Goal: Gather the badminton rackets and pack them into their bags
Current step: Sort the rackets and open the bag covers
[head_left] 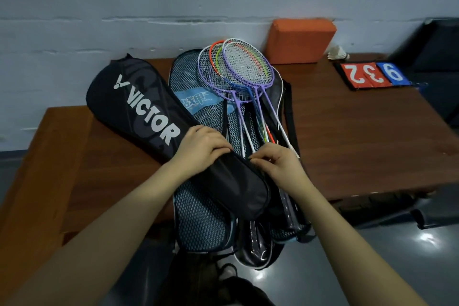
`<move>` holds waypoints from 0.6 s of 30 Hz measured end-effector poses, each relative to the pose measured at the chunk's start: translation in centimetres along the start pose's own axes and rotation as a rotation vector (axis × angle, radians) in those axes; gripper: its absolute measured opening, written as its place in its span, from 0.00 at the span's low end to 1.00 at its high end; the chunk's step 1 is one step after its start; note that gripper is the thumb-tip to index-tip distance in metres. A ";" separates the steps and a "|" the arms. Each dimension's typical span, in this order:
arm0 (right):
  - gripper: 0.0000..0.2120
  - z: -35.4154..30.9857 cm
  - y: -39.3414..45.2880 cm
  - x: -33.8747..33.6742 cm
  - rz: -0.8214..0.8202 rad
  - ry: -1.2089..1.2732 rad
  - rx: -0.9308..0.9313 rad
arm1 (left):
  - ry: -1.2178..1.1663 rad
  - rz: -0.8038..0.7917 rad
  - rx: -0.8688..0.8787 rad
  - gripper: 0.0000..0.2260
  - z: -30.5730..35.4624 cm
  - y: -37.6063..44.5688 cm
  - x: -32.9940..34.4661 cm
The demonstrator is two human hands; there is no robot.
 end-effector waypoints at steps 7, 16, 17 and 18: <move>0.03 2.1 -3.5 -2.8 0.150 -0.123 0.040 | -0.001 0.040 -0.140 0.09 -0.5 1.5 1.0; 0.05 3.0 -6.2 -2.6 0.173 -0.142 0.126 | 0.029 0.085 -0.163 0.08 -0.8 2.7 2.7; 0.05 3.1 -5.8 -2.5 0.161 -0.132 0.132 | 0.019 0.107 -0.152 0.08 -0.9 2.6 2.8; 0.03 3.0 -5.3 -2.3 0.147 -0.127 0.132 | 0.010 0.129 -0.142 0.07 -0.9 2.4 2.9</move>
Point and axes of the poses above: each hand's wrist, its own y-axis towards the middle knuckle, its own x-axis out of the palm, z = x × y, the point moved 2 cm from there along y, towards the middle knuckle, and after that the axes turned 4 degrees about z, right-handed, at the moved point
